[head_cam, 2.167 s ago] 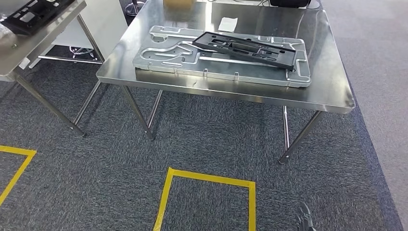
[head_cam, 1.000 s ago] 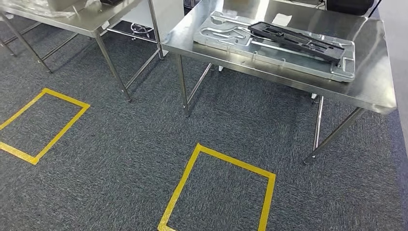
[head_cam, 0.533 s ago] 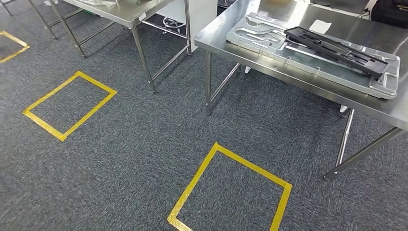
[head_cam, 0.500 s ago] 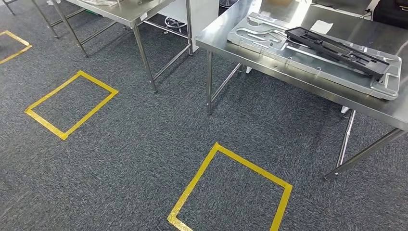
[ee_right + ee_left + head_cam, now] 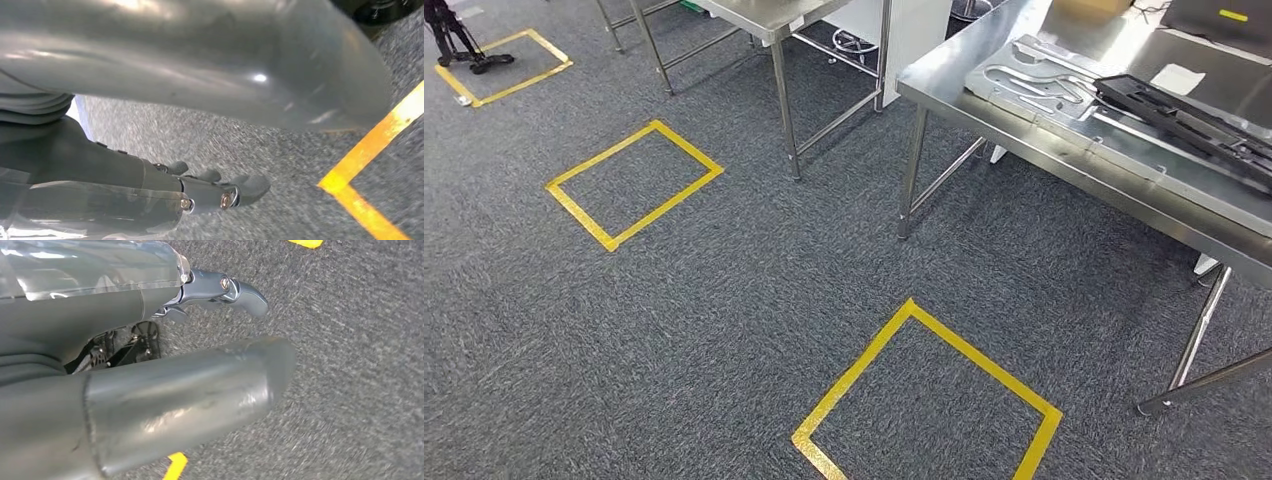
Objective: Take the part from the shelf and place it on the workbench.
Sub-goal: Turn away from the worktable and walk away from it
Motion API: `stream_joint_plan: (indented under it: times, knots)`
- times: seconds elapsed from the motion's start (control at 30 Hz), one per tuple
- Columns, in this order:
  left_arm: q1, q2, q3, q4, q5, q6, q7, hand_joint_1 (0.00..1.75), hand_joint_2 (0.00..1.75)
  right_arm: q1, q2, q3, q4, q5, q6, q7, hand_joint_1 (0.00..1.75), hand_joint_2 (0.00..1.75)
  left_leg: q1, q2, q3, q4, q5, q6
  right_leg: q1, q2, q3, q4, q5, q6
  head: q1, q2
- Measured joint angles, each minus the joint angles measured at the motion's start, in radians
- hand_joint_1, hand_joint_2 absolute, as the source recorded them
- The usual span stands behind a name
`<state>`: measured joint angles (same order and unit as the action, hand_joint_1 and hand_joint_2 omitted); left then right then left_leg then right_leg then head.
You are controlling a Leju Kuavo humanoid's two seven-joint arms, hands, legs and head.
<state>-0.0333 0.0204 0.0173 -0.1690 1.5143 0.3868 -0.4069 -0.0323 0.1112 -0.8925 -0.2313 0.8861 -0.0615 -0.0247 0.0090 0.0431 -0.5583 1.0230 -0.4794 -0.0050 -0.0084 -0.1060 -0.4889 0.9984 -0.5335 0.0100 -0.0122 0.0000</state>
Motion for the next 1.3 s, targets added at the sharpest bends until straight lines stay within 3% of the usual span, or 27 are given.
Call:
stream_joint_plan:
  times: [0.03,0.1,0.17,0.23,0.27,0.3,0.33,0.4,0.47,0.53,0.57,0.63,0.7,0.77,0.8,0.83,0.9,0.97,1.03,1.07,1.13,1.2,1.23,1.27,1.3]
  knots:
    - [0.002,0.001,0.004,0.000,0.000,0.000,0.002,0.00,0.00,-0.004,-0.002,0.001,0.000,0.000,0.000,-0.001,0.00,0.00,0.000,-0.009,-0.001,-0.002,0.003,0.008,-0.001,-0.004,0.002,-0.001,-0.001,0.007,0.000,0.000]
    - [0.004,0.002,0.009,0.000,0.000,0.000,0.003,0.00,0.00,-0.007,-0.004,0.002,0.000,0.000,0.000,-0.002,0.00,0.00,0.003,-0.025,-0.002,-0.012,0.011,0.023,-0.005,0.027,-0.006,0.022,-0.023,0.018,0.003,0.000]
    - [0.003,0.003,0.011,0.000,0.001,0.000,0.003,0.00,0.00,-0.005,-0.007,0.004,0.001,0.000,0.000,-0.003,0.00,0.00,0.003,-0.040,-0.004,-0.018,0.018,0.035,-0.008,0.080,-0.053,0.124,-0.086,0.022,0.009,0.000]
    - [0.001,0.003,0.012,0.000,0.001,0.000,0.004,0.00,0.00,-0.001,-0.009,0.006,0.002,0.000,0.000,-0.003,0.00,0.00,-0.001,-0.061,-0.010,-0.017,0.021,0.040,-0.006,0.100,-0.121,0.257,-0.141,0.020,0.010,0.000]
    - [0.001,0.003,0.012,0.000,0.001,0.000,0.004,0.00,0.00,0.001,-0.010,0.007,0.003,0.000,0.000,-0.003,0.00,0.00,-0.003,-0.073,-0.011,-0.017,0.022,0.041,-0.005,0.102,-0.141,0.289,-0.141,0.018,0.010,0.000]
    - [0.002,0.003,0.012,0.000,0.001,0.000,0.004,0.00,0.00,0.002,-0.011,0.008,0.003,0.000,0.000,-0.003,0.00,0.00,-0.005,-0.086,-0.011,-0.016,0.022,0.042,-0.005,0.105,-0.141,0.281,-0.120,0.015,0.010,0.000]
    - [0.002,0.003,0.012,0.000,0.001,0.000,0.005,0.00,0.00,0.002,-0.012,0.008,0.004,0.000,0.000,-0.003,0.00,0.00,-0.007,-0.099,-0.010,-0.015,0.023,0.042,-0.003,0.111,-0.122,0.234,-0.082,0.009,0.010,0.000]
    - [0.002,0.002,0.013,-0.001,0.001,0.000,0.005,0.00,0.00,0.003,-0.015,0.009,0.004,0.000,0.000,-0.003,0.00,0.00,-0.010,-0.123,-0.011,-0.011,0.023,0.039,-0.001,0.151,-0.063,0.095,-0.009,-0.007,0.010,0.000]
    - [0.000,0.002,0.013,-0.001,0.001,0.000,0.005,0.00,0.00,0.002,-0.018,0.009,0.004,0.000,0.000,-0.003,0.00,0.00,-0.009,-0.144,-0.018,-0.007,0.025,0.030,0.002,0.179,-0.033,0.017,0.016,-0.015,0.009,0.000]
    - [0.003,0.002,0.014,-0.002,0.001,0.000,0.005,0.00,0.00,-0.001,-0.019,0.009,0.004,0.000,0.000,-0.003,0.00,0.00,-0.008,-0.164,-0.024,-0.010,0.031,0.017,0.003,0.164,-0.031,0.005,0.019,-0.019,0.010,0.000]
    - [0.005,0.002,0.014,-0.002,0.001,0.000,0.005,0.00,0.00,-0.002,-0.019,0.009,0.004,0.001,0.000,-0.003,0.00,0.00,-0.008,-0.160,-0.027,-0.007,0.030,0.011,0.001,0.152,-0.027,-0.002,0.024,-0.022,0.010,0.000]
    - [0.005,0.005,0.014,-0.002,0.001,0.000,0.005,0.00,0.00,-0.001,-0.018,0.010,0.004,0.001,0.000,-0.003,0.00,0.00,-0.009,-0.117,-0.049,0.040,-0.003,0.002,-0.005,0.125,-0.019,-0.017,0.032,-0.032,0.003,0.000]
    - [0.002,0.007,0.014,-0.002,0.001,0.000,0.005,0.00,0.00,0.004,-0.018,0.010,0.004,0.001,0.000,-0.003,0.00,0.00,-0.003,-0.068,-0.103,0.160,-0.070,-0.008,-0.004,0.096,-0.018,-0.021,0.033,-0.037,-0.003,0.000]
    - [0.001,0.008,0.014,-0.002,0.001,0.000,0.005,0.00,0.00,0.007,-0.018,0.010,0.004,0.001,0.000,-0.003,0.00,0.00,0.006,-0.054,-0.147,0.259,-0.105,-0.021,-0.004,0.069,-0.018,-0.019,0.030,-0.036,-0.004,0.000]
    - [0.002,0.008,0.015,-0.002,0.001,0.000,0.005,0.00,0.00,0.007,-0.018,0.010,0.004,0.001,0.000,-0.003,0.00,0.00,0.011,-0.050,-0.143,0.258,-0.095,-0.026,-0.005,0.056,-0.018,-0.017,0.028,-0.034,-0.004,0.000]
    - [0.003,0.008,0.015,-0.002,0.001,0.000,0.005,0.00,0.00,0.006,-0.018,0.010,0.004,0.001,0.000,-0.003,0.00,0.00,0.016,-0.043,-0.119,0.217,-0.068,-0.031,-0.006,0.044,-0.017,-0.014,0.026,-0.031,-0.004,0.000]
    - [0.003,0.010,0.015,-0.002,0.001,0.000,0.005,0.00,0.00,0.004,-0.018,0.010,0.004,0.001,0.000,-0.003,0.00,0.00,0.020,-0.013,-0.043,0.082,-0.012,-0.035,-0.008,0.024,-0.015,-0.005,0.016,-0.019,-0.004,0.000]
    - [0.001,0.010,0.015,-0.003,0.001,-0.001,0.005,0.00,0.00,0.003,-0.020,0.010,0.004,0.001,0.000,-0.003,0.00,0.00,0.016,0.008,-0.004,0.005,0.008,-0.026,-0.006,0.007,-0.013,0.003,0.007,-0.004,-0.003,0.000]
    - [0.004,0.010,0.015,-0.003,0.001,-0.002,0.006,0.00,0.00,-0.002,-0.020,0.010,0.005,0.001,0.000,-0.004,0.00,0.00,0.010,-0.004,-0.008,-0.002,0.007,-0.009,-0.005,-0.008,-0.007,0.000,0.006,0.009,0.000,0.000]
    - [0.006,0.010,0.015,-0.003,0.001,-0.002,0.006,0.00,0.00,-0.005,-0.020,0.011,0.005,0.001,0.001,-0.004,0.00,0.00,0.011,-0.013,-0.008,-0.005,0.010,-0.002,-0.007,-0.009,-0.004,-0.001,0.004,0.016,0.000,0.000]
    - [0.007,0.010,0.015,-0.003,0.001,-0.001,0.005,0.00,0.00,-0.007,-0.020,0.011,0.005,0.001,0.001,-0.004,0.00,0.00,0.013,-0.031,-0.006,-0.015,0.017,0.014,-0.012,0.028,-0.014,0.032,-0.026,0.025,0.005,0.000]
    - [0.005,0.010,0.015,-0.003,0.001,-0.001,0.005,0.00,0.00,-0.004,-0.019,0.011,0.005,0.001,0.001,-0.004,0.00,0.00,0.012,-0.048,-0.008,-0.020,0.023,0.024,-0.014,0.083,-0.067,0.145,-0.094,0.027,0.012,0.000]
    - [0.004,0.010,0.016,-0.003,0.001,-0.002,0.005,0.00,0.00,-0.002,-0.019,0.011,0.005,0.001,0.001,-0.004,0.00,0.00,0.009,-0.057,-0.011,-0.020,0.024,0.027,-0.013,0.096,-0.103,0.214,-0.124,0.026,0.012,0.000]
    - [0.004,0.010,0.016,-0.003,0.001,-0.002,0.005,0.00,0.00,0.000,-0.020,0.011,0.005,0.001,0.001,-0.004,0.00,0.00,0.007,-0.069,-0.012,-0.019,0.025,0.029,-0.012,0.101,-0.131,0.267,-0.140,0.025,0.013,0.000]
    - [0.004,0.010,0.016,-0.003,0.001,-0.002,0.006,0.00,0.00,0.002,-0.020,0.011,0.005,0.001,0.000,-0.004,0.00,0.00,0.005,-0.081,-0.013,-0.019,0.025,0.029,-0.010,0.104,-0.143,0.284,-0.133,0.022,0.013,0.000]
